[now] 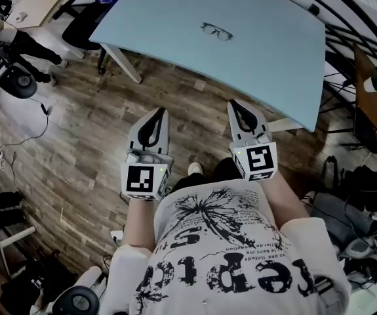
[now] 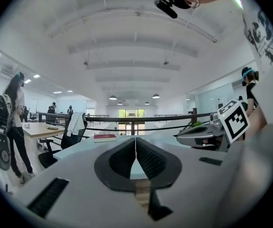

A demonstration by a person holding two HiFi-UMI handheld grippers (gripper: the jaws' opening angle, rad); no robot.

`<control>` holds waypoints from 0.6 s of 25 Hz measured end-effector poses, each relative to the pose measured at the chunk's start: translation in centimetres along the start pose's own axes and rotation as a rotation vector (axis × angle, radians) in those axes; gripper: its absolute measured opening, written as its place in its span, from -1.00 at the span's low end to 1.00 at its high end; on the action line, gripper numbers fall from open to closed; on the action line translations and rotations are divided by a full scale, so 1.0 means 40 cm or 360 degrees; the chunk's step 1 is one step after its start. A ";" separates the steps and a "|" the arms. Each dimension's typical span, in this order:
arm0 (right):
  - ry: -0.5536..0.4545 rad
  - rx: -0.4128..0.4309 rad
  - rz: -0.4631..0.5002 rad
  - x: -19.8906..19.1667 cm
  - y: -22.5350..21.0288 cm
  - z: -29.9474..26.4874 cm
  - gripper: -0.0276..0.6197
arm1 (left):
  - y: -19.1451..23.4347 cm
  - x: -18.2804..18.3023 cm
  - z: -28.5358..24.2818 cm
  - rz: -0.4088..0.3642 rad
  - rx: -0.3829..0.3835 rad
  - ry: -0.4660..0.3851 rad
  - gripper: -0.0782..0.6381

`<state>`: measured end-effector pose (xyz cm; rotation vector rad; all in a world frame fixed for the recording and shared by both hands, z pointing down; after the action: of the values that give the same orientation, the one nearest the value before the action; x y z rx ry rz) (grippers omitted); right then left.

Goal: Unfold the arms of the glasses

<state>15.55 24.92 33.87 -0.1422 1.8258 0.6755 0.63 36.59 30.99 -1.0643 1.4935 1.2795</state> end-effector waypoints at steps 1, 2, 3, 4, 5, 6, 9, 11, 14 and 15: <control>0.0008 -0.0002 0.0002 -0.001 -0.003 -0.023 -0.88 | 0.013 0.002 -0.016 0.0007 -0.0010 0.0003 -0.72; 0.0014 -0.0003 0.0004 -0.004 -0.008 -0.046 -0.88 | 0.025 0.001 -0.035 0.0009 -0.0017 0.0008 -0.72; 0.0019 -0.0003 0.0004 -0.010 -0.016 -0.069 -0.88 | 0.035 -0.002 -0.055 0.0006 -0.0024 0.0014 -0.72; 0.0025 -0.0004 0.0003 -0.018 -0.024 -0.090 -0.88 | 0.042 -0.006 -0.075 0.0002 -0.0030 0.0020 -0.72; 0.0030 -0.0006 0.0001 -0.027 -0.034 -0.111 -0.88 | 0.049 -0.010 -0.097 -0.0003 -0.0035 0.0027 -0.72; 0.0033 -0.0008 -0.0003 -0.036 -0.045 -0.132 -0.88 | 0.057 -0.015 -0.119 -0.0007 -0.0039 0.0032 -0.72; 0.0038 -0.0005 -0.0015 -0.060 -0.082 -0.215 -0.88 | 0.093 -0.020 -0.202 -0.0021 -0.0042 0.0049 -0.72; 0.0045 -0.0005 -0.0024 -0.073 -0.118 -0.281 -0.88 | 0.123 -0.014 -0.271 -0.0035 -0.0045 0.0060 -0.72; 0.0054 -0.0019 -0.0043 -0.089 -0.185 -0.377 -0.88 | 0.162 0.006 -0.385 -0.0074 -0.0059 0.0073 -0.72; 0.0055 -0.0028 -0.0049 -0.091 -0.211 -0.409 -0.88 | 0.175 0.015 -0.426 -0.0085 -0.0063 0.0075 -0.72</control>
<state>6.74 8.71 37.36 -0.1945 1.8473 0.6710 -7.72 20.36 33.62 -1.1597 1.4707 1.2594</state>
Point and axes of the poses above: the fingertips, and each gripper's own axes: z backward along the fingers, y to its left, x out of its top, the point moved 3 cm from there along z, backward along the fingers, and after that the axes turned 14 degrees about z, right-handed, at the moved point
